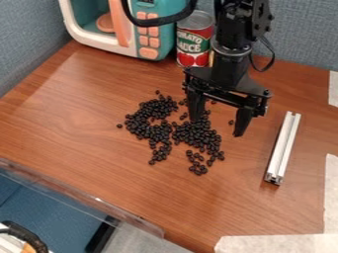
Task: Sweep into pile
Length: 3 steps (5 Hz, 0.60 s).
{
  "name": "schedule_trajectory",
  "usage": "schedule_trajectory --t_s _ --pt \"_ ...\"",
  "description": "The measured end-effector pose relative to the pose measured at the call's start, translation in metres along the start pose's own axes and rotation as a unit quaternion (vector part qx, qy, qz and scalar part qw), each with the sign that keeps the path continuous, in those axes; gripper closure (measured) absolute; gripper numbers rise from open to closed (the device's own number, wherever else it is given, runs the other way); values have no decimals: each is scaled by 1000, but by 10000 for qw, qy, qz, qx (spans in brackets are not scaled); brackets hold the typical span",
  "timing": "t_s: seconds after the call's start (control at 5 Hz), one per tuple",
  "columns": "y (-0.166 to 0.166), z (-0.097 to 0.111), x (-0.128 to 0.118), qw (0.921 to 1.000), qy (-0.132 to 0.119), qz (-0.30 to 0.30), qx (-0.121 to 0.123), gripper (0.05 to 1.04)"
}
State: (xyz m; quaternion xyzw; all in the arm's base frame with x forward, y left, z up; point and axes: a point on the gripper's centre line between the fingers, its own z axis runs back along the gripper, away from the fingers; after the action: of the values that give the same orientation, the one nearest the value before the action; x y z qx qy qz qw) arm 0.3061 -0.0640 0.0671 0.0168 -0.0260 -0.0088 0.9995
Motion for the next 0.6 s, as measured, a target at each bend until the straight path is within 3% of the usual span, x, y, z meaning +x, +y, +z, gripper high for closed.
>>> schedule_trajectory --t_s 0.2,0.6 --pt "-1 -10 -2 9999 141 40 4 83" --pt "-43 -28 21 9997 -30 115 -190 83"
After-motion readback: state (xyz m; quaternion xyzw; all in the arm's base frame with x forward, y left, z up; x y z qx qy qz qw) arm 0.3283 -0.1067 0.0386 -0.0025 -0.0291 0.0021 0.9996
